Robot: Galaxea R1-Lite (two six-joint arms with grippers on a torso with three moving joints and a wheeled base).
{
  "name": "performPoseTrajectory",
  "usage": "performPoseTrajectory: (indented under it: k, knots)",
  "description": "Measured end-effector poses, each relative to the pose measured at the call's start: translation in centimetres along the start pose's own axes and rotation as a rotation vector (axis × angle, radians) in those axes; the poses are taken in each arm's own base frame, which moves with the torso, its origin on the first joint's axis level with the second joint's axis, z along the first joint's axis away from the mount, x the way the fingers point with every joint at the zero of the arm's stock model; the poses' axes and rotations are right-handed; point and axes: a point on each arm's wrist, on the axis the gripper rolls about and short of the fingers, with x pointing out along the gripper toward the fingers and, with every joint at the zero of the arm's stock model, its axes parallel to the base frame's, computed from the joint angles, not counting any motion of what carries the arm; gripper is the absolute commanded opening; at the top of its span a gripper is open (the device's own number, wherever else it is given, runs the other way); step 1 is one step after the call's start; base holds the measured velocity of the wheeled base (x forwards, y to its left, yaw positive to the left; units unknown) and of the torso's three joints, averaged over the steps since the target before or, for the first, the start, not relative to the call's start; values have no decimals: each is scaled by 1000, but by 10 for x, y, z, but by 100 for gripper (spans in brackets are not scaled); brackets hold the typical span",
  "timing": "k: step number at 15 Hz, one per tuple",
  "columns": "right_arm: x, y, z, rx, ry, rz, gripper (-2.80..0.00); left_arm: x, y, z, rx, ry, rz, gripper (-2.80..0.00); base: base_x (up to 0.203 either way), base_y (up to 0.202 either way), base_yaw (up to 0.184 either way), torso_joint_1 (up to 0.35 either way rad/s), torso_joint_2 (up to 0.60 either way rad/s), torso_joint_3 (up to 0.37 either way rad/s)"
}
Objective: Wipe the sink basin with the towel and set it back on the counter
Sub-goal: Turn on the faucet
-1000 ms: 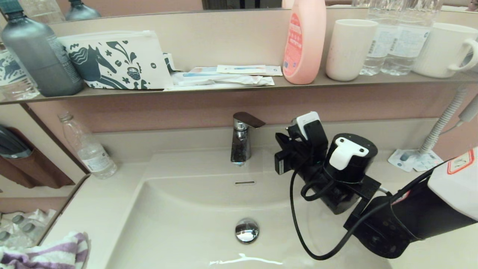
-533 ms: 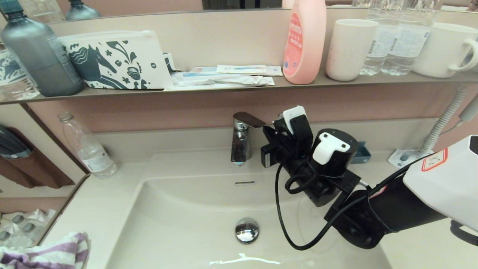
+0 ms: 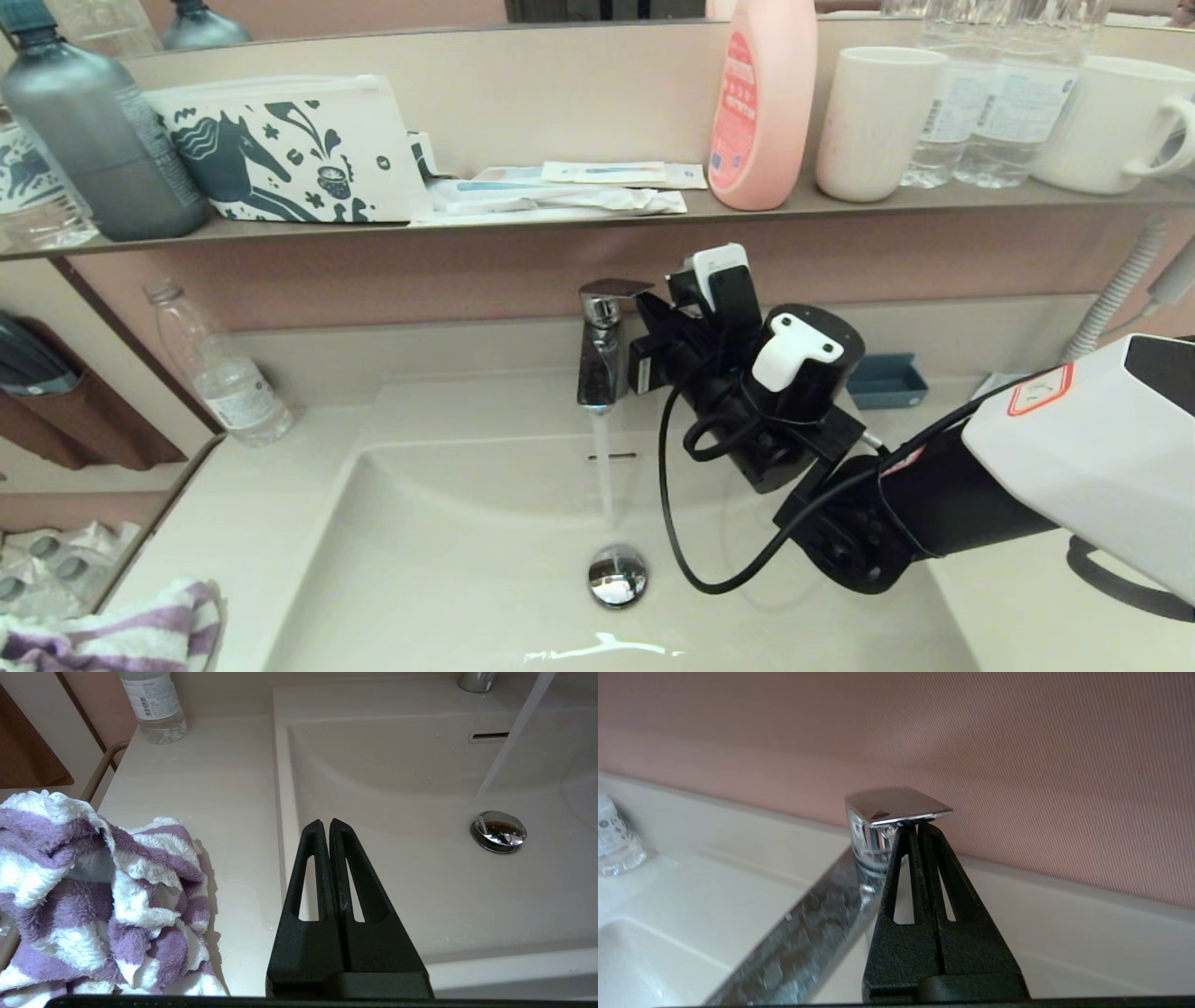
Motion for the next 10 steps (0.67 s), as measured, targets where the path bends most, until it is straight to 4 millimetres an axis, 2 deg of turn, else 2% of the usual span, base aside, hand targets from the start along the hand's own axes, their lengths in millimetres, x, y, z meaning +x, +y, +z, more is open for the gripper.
performPoseTrajectory:
  k: [10]
  knots:
    - [1,-2,2,2,-9,-8,-280,0,0,0,0,0,0,-280,0,0,0,0,0,0]
